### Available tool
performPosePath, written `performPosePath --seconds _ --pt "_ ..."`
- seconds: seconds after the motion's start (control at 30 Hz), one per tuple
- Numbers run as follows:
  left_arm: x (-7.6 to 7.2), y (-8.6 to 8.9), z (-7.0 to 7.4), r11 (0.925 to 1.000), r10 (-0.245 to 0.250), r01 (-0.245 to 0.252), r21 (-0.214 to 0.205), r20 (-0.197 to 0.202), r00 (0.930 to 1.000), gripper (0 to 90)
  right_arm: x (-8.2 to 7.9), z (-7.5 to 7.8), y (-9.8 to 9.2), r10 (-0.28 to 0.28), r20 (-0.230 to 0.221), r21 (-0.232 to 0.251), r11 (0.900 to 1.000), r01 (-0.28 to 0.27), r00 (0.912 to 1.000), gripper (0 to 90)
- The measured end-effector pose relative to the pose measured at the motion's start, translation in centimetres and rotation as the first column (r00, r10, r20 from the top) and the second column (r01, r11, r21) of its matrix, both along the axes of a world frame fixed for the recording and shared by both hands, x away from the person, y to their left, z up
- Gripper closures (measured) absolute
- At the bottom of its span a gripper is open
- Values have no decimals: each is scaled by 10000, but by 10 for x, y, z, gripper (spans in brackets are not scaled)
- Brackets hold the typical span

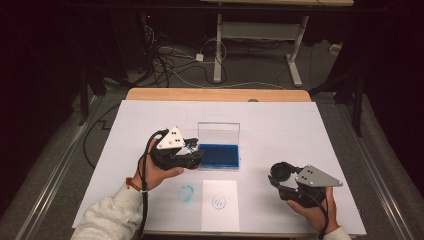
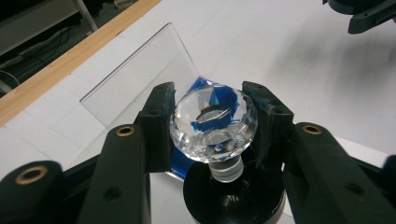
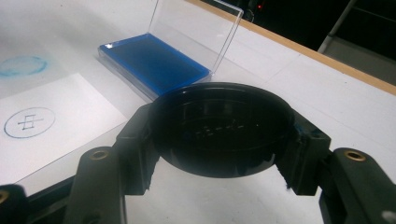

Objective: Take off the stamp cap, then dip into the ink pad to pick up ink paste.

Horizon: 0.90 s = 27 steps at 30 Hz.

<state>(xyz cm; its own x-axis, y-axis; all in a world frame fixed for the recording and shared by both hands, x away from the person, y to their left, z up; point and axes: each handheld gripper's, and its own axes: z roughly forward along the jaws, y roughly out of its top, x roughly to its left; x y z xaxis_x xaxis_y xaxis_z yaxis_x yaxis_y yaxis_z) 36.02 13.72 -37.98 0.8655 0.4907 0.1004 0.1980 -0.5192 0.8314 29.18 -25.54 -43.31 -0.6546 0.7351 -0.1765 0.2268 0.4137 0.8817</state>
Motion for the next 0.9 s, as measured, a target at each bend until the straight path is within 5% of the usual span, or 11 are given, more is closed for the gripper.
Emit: performPosePath --seconds 0.9 --pt "24 -22 3 9998 -184 187 -82 318 9993 552 5 -5 2 -198 -53 -222 9996 197 9998 389"
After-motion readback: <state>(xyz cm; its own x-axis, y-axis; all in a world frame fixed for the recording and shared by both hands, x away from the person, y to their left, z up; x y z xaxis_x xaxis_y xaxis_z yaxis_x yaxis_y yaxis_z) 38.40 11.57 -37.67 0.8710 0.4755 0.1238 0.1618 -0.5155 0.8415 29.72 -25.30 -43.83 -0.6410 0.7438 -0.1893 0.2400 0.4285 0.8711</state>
